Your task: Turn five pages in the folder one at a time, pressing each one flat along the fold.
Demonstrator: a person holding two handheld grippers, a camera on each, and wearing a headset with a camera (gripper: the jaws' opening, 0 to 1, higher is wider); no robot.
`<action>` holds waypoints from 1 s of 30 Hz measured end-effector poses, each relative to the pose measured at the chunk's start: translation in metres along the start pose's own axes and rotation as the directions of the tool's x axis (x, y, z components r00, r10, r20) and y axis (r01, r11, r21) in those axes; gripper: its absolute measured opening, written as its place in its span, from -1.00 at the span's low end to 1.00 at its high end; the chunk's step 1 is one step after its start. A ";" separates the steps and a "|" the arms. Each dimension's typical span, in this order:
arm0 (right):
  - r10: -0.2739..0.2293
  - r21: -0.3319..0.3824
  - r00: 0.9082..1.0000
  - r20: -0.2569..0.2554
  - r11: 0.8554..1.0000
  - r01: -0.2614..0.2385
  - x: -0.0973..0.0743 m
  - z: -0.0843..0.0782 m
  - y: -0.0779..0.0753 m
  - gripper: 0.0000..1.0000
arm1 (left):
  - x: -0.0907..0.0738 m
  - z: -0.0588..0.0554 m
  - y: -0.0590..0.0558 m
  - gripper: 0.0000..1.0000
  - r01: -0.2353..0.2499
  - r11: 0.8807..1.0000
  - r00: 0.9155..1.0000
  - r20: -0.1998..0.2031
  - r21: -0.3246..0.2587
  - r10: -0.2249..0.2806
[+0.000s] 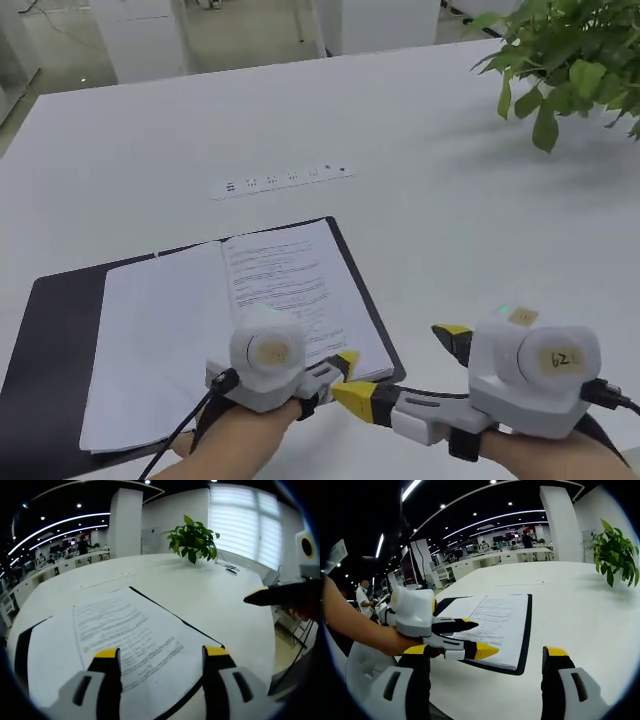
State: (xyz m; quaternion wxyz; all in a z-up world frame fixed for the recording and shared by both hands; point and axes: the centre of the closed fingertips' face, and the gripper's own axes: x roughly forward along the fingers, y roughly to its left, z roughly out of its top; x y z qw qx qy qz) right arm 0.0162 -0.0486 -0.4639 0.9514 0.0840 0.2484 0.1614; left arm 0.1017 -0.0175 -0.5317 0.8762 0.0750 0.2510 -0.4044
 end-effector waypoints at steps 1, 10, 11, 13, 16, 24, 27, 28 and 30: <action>0.002 0.002 1.000 0.001 1.000 -0.002 0.001 0.000 0.000 0.84 | 0.001 -0.001 0.001 0.29 -0.009 1.000 1.000 -0.002 0.002 0.009; 0.015 0.033 1.000 -0.004 0.999 -0.015 0.007 -0.007 -0.002 0.83 | 0.007 -0.016 0.000 0.17 -0.038 0.999 0.999 -0.008 0.039 0.038; 0.015 0.035 1.000 -0.003 0.999 -0.015 0.007 -0.007 -0.002 0.83 | 0.007 -0.016 0.000 0.17 -0.042 0.998 0.999 0.001 0.041 0.042; 0.016 0.038 1.000 -0.006 0.999 -0.015 0.008 -0.008 -0.003 0.82 | 0.007 -0.017 0.001 0.17 -0.045 0.998 0.999 0.020 0.039 0.044; 0.017 0.042 1.000 -0.013 0.999 -0.016 0.009 -0.011 -0.003 0.82 | 0.007 -0.017 0.002 0.16 -0.043 0.999 0.998 0.038 0.033 0.042; 0.027 0.048 0.999 -0.026 0.999 -0.025 0.014 -0.015 -0.002 0.79 | 0.007 -0.017 0.004 0.09 -0.044 0.999 0.997 0.063 0.025 0.043; 0.027 0.055 0.999 -0.028 0.998 -0.026 0.015 -0.017 -0.003 0.78 | 0.007 -0.017 0.007 0.00 -0.051 0.999 0.996 0.069 0.016 0.050; 0.028 0.055 0.999 -0.031 0.998 -0.026 0.016 -0.017 -0.003 0.78 | 0.006 -0.016 0.007 0.00 -0.052 0.999 0.996 0.072 0.018 0.050; 0.029 0.056 0.999 -0.034 0.998 -0.027 0.017 -0.018 -0.003 0.78 | 0.007 -0.016 0.007 0.00 -0.053 0.998 0.996 0.074 0.018 0.051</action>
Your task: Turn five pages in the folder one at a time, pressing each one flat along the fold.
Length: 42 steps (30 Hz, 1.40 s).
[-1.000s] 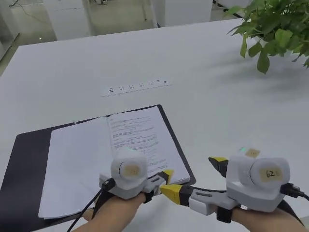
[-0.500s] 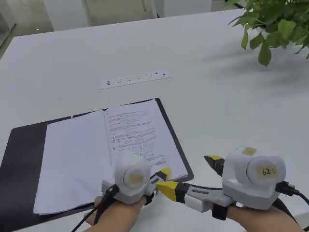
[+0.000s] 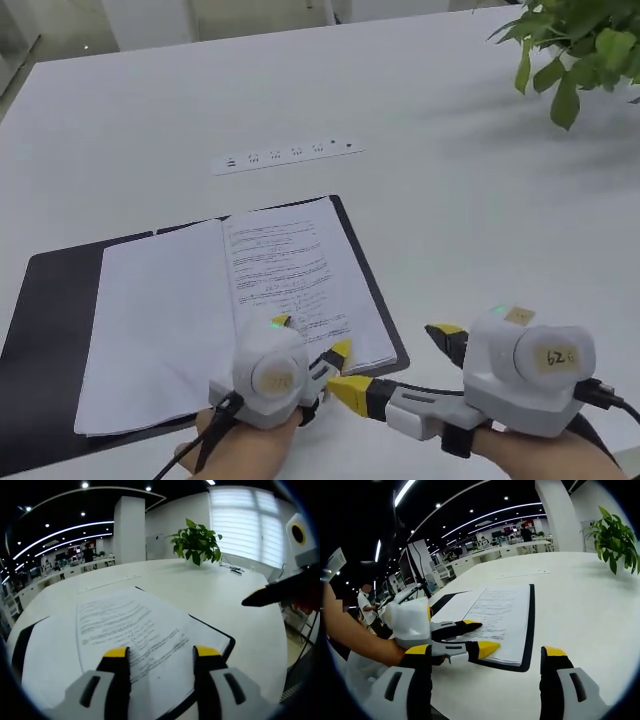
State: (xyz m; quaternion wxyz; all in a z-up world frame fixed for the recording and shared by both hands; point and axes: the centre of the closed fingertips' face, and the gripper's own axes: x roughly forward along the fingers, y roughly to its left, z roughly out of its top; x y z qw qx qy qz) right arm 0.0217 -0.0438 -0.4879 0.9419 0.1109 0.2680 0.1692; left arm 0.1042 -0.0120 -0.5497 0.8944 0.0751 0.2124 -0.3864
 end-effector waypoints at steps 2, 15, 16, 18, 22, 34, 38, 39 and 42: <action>0.001 -0.001 1.000 -0.005 1.000 -0.001 0.001 -0.001 0.000 0.78 | 0.000 0.000 0.001 -0.04 -0.005 1.000 1.000 0.004 -0.004 0.005; 0.007 0.005 1.000 -0.012 1.000 -0.007 0.003 -0.002 0.002 0.76 | 0.001 0.001 0.013 -0.45 -0.042 0.999 0.999 0.014 -0.014 0.042; 0.011 0.011 1.000 -0.014 1.000 -0.011 0.004 -0.002 0.002 0.75 | 0.000 0.001 0.013 -0.48 -0.046 0.999 0.999 0.009 -0.021 0.047; 0.011 0.016 1.000 -0.012 1.000 -0.010 0.005 -0.002 0.002 0.75 | 0.000 0.002 0.022 -0.71 -0.080 0.996 0.997 0.006 -0.034 0.080; 0.012 0.056 1.000 -0.014 0.998 -0.011 0.010 -0.003 0.001 0.71 | 0.000 0.003 0.021 -0.77 -0.069 0.997 0.998 0.002 -0.037 0.069; 0.133 0.366 0.989 -0.064 0.925 -0.101 0.025 -0.009 0.020 -0.04 | -0.001 0.002 0.023 -0.91 -0.069 0.993 0.997 0.015 -0.093 0.071; 0.165 0.480 0.984 -0.074 0.870 -0.110 0.034 -0.016 0.023 -0.20 | -0.002 0.002 0.023 -0.91 -0.066 0.993 0.998 0.017 -0.096 0.068; 0.170 0.505 0.983 -0.067 0.855 -0.113 0.038 -0.016 0.024 -0.20 | -0.002 0.002 0.023 -0.91 -0.065 0.993 0.998 0.017 -0.095 0.067; 0.173 0.566 0.984 -0.048 0.816 -0.116 0.045 -0.016 0.023 -0.26 | -0.002 0.002 0.023 -0.91 -0.063 0.993 0.998 0.018 -0.099 0.066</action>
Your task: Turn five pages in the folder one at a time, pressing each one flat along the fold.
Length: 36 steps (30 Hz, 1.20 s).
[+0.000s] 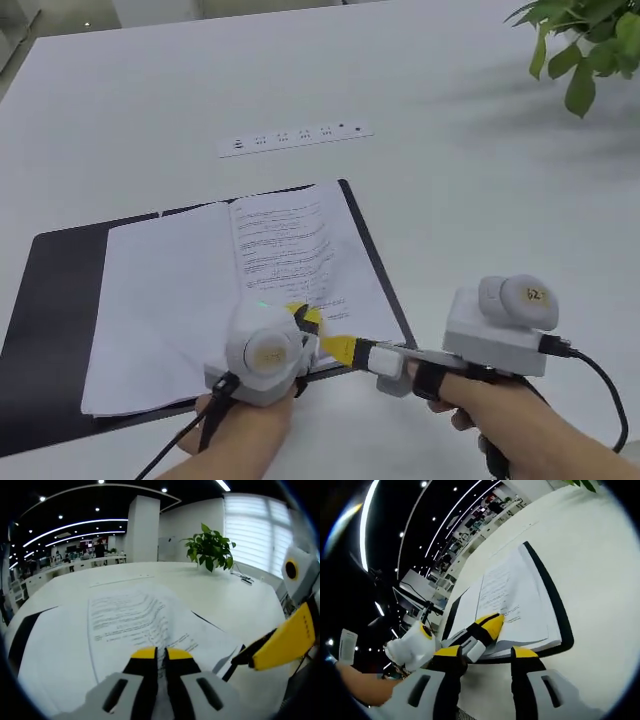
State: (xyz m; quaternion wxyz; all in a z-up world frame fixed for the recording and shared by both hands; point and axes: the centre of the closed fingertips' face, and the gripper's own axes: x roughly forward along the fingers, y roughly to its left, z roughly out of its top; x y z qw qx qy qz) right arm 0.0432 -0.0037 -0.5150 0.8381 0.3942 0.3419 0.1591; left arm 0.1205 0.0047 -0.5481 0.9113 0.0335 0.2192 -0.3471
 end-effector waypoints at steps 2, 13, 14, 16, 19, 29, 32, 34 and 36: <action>-0.001 0.031 1.000 -0.003 1.000 0.001 0.005 0.000 -0.002 -0.31 | 0.000 0.000 0.000 -0.91 0.001 1.000 1.000 0.002 -0.005 0.000; -0.063 0.237 0.995 0.082 0.971 0.042 0.018 0.007 -0.020 -0.50 | 0.001 0.000 0.001 -0.91 0.008 1.000 1.000 -0.002 -0.016 -0.008; -0.070 0.251 0.994 0.081 0.967 0.047 0.018 0.006 -0.022 -0.52 | 0.001 0.000 0.001 -0.91 0.009 1.000 1.000 -0.003 -0.017 -0.009; -0.078 0.268 0.994 0.081 0.962 0.054 0.018 0.006 -0.024 -0.60 | 0.001 -0.001 0.001 -0.91 0.010 1.000 1.000 -0.004 -0.015 -0.010; -0.094 0.307 0.992 0.090 0.950 0.062 0.018 0.006 -0.030 -0.70 | 0.001 -0.001 0.001 -0.91 0.011 1.000 1.000 -0.004 -0.018 -0.011; -0.123 0.370 0.985 0.119 0.926 0.071 0.018 0.008 -0.037 -0.94 | 0.001 -0.001 0.001 -0.91 0.014 1.000 1.000 -0.017 -0.020 -0.015; -0.133 0.390 0.983 0.129 0.918 0.073 0.018 0.007 -0.038 -1.00 | 0.001 -0.001 0.001 -0.90 0.017 1.000 1.000 -0.025 -0.025 -0.017; -0.140 0.376 0.981 0.135 0.923 0.080 0.017 0.007 -0.036 -1.00 | 0.001 0.000 0.001 -0.89 0.017 0.999 0.999 -0.030 -0.051 -0.019; -0.145 0.374 0.980 0.136 0.923 0.085 0.016 0.007 -0.037 -1.00 | 0.000 0.001 -0.001 -0.86 0.025 0.990 0.999 -0.039 -0.138 -0.031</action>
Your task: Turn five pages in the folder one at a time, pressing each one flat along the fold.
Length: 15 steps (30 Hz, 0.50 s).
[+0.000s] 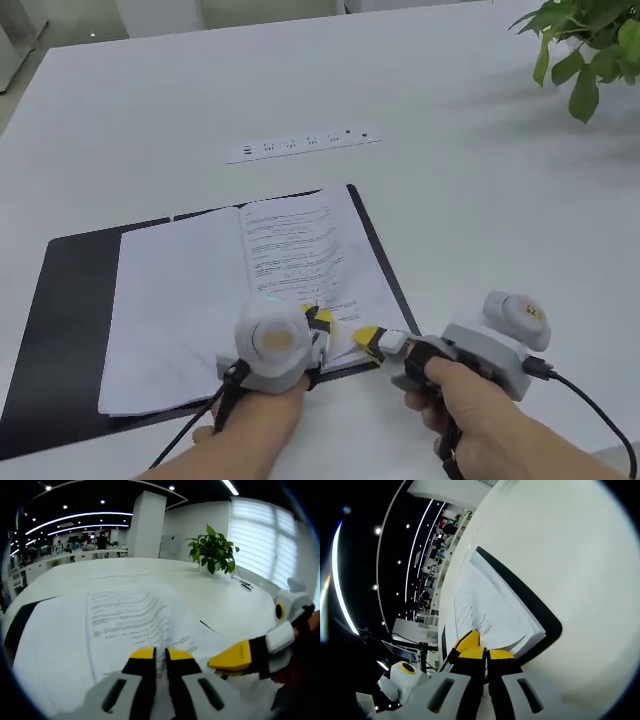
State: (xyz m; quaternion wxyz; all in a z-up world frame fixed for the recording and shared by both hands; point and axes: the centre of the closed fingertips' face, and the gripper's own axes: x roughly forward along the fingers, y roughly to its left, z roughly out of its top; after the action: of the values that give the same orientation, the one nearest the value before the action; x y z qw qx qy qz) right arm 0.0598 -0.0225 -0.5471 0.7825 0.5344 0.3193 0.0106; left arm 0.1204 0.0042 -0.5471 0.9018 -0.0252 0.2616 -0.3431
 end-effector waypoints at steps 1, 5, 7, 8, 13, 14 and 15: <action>0.001 -0.002 1.000 0.005 1.000 0.000 -0.002 0.000 0.002 -1.00 | -0.001 0.001 0.000 -0.86 0.008 0.999 1.000 -0.012 -0.032 -0.008; 0.002 -0.026 1.000 0.028 1.000 -0.001 -0.009 0.001 0.005 -1.00 | -0.011 0.003 0.006 -0.76 0.009 0.991 0.999 -0.047 -0.132 -0.015; 0.003 -0.034 0.999 0.041 0.999 -0.002 -0.012 0.002 0.008 -1.00 | -0.020 0.004 0.008 -0.59 0.017 0.993 0.999 -0.045 -0.120 -0.023; 0.006 -0.041 0.999 0.047 0.999 -0.004 -0.013 0.002 0.010 -1.00 | -0.024 0.005 0.009 -0.55 0.020 0.993 0.999 -0.047 -0.118 -0.025; 0.013 -0.054 0.997 0.073 0.999 -0.009 -0.016 0.002 0.017 -1.00 | -0.052 0.012 0.021 -0.50 0.025 0.998 1.000 -0.016 -0.052 -0.026; 0.013 -0.056 0.997 0.080 0.998 -0.009 -0.017 0.002 0.019 -1.00 | -0.057 0.012 0.023 -0.49 0.028 0.998 0.999 -0.019 -0.048 -0.029; 0.019 -0.066 0.996 0.090 0.998 -0.013 -0.019 0.002 0.024 -1.00 | -0.065 0.013 0.026 -0.48 0.031 0.999 0.999 -0.019 -0.031 -0.031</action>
State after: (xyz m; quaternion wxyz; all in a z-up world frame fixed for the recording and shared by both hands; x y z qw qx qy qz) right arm 0.0535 -0.0201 -0.5168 0.8131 0.5111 0.2787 0.0031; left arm 0.1019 0.0627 -0.5119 0.8933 -0.0398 0.2753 -0.3531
